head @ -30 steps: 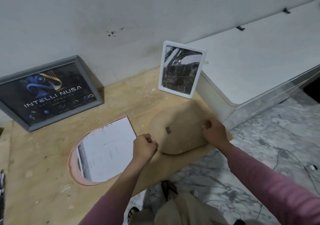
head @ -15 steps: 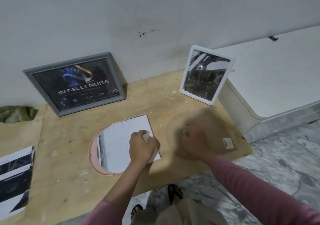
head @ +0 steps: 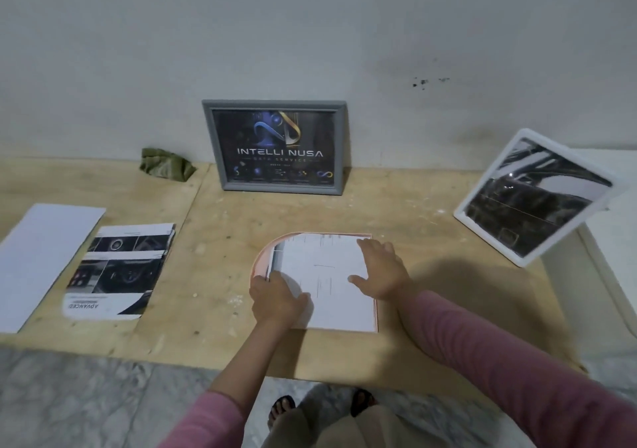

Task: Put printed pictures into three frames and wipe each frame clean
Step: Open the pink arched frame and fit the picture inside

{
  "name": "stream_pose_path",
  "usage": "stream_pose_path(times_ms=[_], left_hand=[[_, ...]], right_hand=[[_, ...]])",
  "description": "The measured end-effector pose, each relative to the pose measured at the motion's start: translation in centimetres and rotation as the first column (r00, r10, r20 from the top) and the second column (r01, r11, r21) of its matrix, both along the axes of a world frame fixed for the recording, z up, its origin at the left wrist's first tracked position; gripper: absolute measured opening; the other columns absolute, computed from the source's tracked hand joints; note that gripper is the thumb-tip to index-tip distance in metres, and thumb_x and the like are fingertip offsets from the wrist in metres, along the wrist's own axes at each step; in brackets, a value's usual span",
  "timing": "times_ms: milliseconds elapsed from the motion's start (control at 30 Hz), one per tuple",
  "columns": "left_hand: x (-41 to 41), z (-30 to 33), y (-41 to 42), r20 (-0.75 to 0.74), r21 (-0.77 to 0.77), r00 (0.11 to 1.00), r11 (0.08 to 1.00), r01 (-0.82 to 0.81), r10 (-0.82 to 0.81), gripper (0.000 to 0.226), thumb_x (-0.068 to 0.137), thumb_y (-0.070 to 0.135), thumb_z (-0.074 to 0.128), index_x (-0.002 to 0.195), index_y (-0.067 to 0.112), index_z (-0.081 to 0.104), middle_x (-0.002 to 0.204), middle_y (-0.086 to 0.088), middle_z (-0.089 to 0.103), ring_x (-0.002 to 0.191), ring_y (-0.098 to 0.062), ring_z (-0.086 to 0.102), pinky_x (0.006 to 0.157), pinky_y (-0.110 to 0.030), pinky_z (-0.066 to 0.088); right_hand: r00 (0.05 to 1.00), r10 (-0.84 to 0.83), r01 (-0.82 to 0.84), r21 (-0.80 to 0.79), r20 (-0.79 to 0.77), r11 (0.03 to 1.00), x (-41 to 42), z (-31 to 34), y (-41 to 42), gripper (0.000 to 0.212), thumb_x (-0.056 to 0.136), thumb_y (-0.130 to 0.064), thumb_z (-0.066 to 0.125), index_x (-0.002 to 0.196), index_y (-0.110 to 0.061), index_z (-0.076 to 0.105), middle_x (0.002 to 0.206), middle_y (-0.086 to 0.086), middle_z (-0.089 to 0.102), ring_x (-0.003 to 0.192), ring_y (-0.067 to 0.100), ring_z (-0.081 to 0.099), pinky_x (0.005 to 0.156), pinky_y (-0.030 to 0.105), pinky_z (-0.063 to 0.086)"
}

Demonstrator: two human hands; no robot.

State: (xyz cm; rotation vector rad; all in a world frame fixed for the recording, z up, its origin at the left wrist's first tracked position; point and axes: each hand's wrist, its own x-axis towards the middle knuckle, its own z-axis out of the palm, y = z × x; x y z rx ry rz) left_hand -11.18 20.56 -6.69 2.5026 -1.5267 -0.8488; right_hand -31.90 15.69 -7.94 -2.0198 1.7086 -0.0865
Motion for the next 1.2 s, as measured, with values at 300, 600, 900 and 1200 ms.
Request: stream_pose_path(times_ms=[300,600,900,1200], left_hand=[[0.1,0.0,-1.1,0.128,0.071,0.991,0.996,-0.047,0.037,0.081,0.070,0.052,0.077,0.128,0.007,0.042,0.130,-0.013,0.036,0.125,-0.031,0.035,0.087,-0.036,0.046],[0.1,0.2,-1.8,0.093,0.064,0.991,0.993,-0.099,0.093,0.082,0.064,0.043,0.084,0.124,0.006,0.041,0.126,-0.013,0.034,0.120,-0.033,0.038,0.082,-0.036,0.045],[2.5,0.2,-2.6,-0.354,-0.106,0.905,0.951,-0.292,0.238,0.015,0.082,0.004,0.061,0.076,0.010,0.048,0.072,-0.004,0.053,0.075,-0.027,0.052,0.061,-0.030,0.038],[4.4,1.0,-1.7,-0.649,0.016,0.634,0.840,-0.542,0.422,0.011,0.088,-0.002,0.055,0.083,0.008,0.057,0.085,-0.013,0.062,0.068,-0.024,0.057,0.058,-0.028,0.045]], right_hand=[[0.992,0.083,-0.073,0.112,-0.093,0.991,-0.2,-0.9,-1.6,0.100,0.072,-0.057,0.067,0.146,-0.017,0.014,0.154,0.001,0.017,0.134,0.029,0.021,0.106,0.042,0.028],[0.992,0.077,-0.075,0.029,-0.097,0.997,0.3,-1.2,-1.8,0.080,0.071,-0.052,0.070,0.134,-0.018,0.032,0.131,-0.002,0.043,0.118,0.024,0.033,0.098,0.038,0.034],[0.974,-0.178,0.161,0.124,0.138,0.979,0.1,-1.6,-1.1,0.103,0.061,-0.040,0.083,0.144,-0.024,0.025,0.140,-0.003,0.031,0.131,0.026,0.026,0.107,0.038,0.034],[0.833,-0.397,0.375,0.134,0.386,0.917,0.4,-1.4,-1.0,0.059,0.067,-0.041,0.074,0.117,-0.025,0.046,0.103,-0.009,0.060,0.104,0.017,0.058,0.099,0.039,0.043]])
